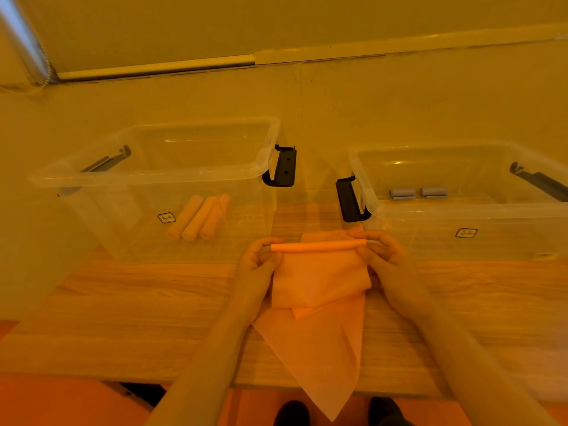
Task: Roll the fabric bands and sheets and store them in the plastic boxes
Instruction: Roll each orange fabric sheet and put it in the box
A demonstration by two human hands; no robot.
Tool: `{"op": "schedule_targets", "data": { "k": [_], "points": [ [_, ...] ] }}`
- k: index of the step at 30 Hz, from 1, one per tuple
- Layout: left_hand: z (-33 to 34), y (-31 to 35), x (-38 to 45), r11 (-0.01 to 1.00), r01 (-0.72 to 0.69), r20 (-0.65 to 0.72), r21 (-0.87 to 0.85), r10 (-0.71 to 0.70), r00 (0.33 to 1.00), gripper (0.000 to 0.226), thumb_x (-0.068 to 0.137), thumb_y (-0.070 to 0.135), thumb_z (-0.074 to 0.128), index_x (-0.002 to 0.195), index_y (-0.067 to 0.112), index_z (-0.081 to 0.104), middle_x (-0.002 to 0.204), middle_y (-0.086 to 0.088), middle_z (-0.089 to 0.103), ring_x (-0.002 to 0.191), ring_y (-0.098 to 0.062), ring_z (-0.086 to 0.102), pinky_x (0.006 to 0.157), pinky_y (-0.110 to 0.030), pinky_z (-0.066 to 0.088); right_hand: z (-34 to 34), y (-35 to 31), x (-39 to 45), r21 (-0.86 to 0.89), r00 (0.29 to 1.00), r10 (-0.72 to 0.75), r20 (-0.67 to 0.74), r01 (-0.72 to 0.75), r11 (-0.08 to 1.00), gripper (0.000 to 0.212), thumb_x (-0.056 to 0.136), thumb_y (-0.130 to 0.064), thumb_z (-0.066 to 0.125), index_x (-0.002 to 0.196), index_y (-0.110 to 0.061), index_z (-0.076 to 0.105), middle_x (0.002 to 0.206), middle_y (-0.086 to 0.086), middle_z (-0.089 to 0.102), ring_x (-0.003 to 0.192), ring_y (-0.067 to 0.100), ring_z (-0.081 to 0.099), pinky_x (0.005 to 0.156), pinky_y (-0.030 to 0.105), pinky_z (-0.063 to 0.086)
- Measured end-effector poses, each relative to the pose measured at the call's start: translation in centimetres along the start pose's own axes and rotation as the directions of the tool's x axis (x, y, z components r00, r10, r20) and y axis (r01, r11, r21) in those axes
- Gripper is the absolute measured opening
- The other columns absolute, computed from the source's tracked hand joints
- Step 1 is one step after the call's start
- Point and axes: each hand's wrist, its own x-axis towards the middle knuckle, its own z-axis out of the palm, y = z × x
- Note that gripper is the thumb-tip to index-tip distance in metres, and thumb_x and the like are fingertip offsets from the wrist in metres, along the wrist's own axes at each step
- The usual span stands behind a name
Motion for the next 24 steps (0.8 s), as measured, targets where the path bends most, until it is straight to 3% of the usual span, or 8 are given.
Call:
{"op": "schedule_targets", "data": {
  "k": [4,8,12,15,18,24],
  "points": [
    [-0.25,-0.13,-0.08,0.998,-0.048,0.009,0.030,0.048,0.999,0.026,0.094,0.008,0.054,0.105,0.029,0.063,0.099,-0.001,0.068,0.084,-0.016,0.063,0.066,-0.031,0.051,0.01,0.00,0.14,0.056,1.000,0.024,0.013,-0.025,0.998,0.020,0.093,-0.020,0.054,0.109,-0.030,0.061,0.113,-0.001,0.064,0.096,0.026,0.066,0.064,0.039,0.058],
    [-0.12,0.09,-0.16,0.999,-0.030,0.012,0.032,0.029,0.999,0.027,0.094,0.007,0.054,0.105,0.029,0.063,0.101,-0.001,0.067,0.083,-0.013,0.064,0.062,-0.028,0.052,-0.15,0.19,0.24,0.067,0.999,0.028,0.019,-0.029,0.997,0.021,0.093,-0.022,0.055,0.112,-0.030,0.060,0.114,-0.002,0.065,0.098,0.026,0.066,0.068,0.041,0.058],
    [0.08,0.14,-0.05,1.000,0.013,-0.017,0.017,-0.012,1.000,0.022,0.092,0.011,0.057,0.101,0.029,0.066,0.102,-0.004,0.064,0.084,-0.015,0.061,0.059,-0.025,0.048,-0.12,0.24,0.21,0.086,1.000,0.027,-0.001,-0.027,0.996,0.024,0.087,-0.027,0.061,0.111,-0.027,0.063,0.116,0.000,0.065,0.096,0.026,0.065,0.058,0.029,0.054],
    [0.07,-0.09,-0.03,0.999,-0.019,-0.035,0.028,0.020,0.999,0.011,0.089,0.022,0.062,0.098,0.027,0.068,0.097,-0.004,0.066,0.081,-0.015,0.062,0.059,-0.026,0.049,-0.16,0.46,0.38,0.083,1.000,0.014,-0.022,-0.012,0.996,0.024,0.085,-0.026,0.064,0.109,-0.022,0.067,0.111,0.003,0.070,0.098,0.022,0.067,0.070,0.033,0.055],
    [0.06,-0.14,0.05,1.000,0.003,-0.022,0.009,-0.003,1.000,0.016,0.088,0.022,0.062,0.104,0.022,0.067,0.096,-0.007,0.068,0.081,-0.018,0.064,0.060,-0.030,0.051,-0.42,0.66,0.56,0.037,0.998,-0.014,-0.063,0.016,0.999,0.021,0.086,-0.019,0.065,0.107,-0.022,0.067,0.105,0.002,0.072,0.099,0.018,0.067,0.084,0.038,0.055],
    [0.02,-0.04,0.23,0.999,0.041,-0.067,-0.034,-0.043,0.997,0.010,0.090,0.018,0.061,0.097,0.018,0.067,0.086,-0.003,0.068,0.073,-0.014,0.063,0.056,-0.027,0.050,-0.22,0.54,0.41,-0.096,0.998,-0.014,-0.056,0.008,0.995,0.025,0.079,-0.028,0.071,0.104,-0.031,0.068,0.114,-0.009,0.065,0.105,0.010,0.061,0.084,0.034,0.055]
  ]
}}
